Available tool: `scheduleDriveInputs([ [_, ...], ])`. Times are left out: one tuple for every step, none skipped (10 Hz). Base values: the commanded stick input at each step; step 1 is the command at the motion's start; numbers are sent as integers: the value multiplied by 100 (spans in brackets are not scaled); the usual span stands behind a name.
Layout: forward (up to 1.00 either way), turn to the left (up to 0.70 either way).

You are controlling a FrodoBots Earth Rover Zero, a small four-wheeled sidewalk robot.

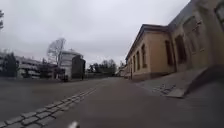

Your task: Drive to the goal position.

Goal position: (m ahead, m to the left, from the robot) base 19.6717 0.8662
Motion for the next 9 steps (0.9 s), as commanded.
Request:
scheduleDriveInputs([
  [100, 0],
  [100, 0],
  [100, 0],
  [100, 0],
  [100, 0],
  [100, 0],
  [100, 0],
  [100, 0],
  [100, 0],
])
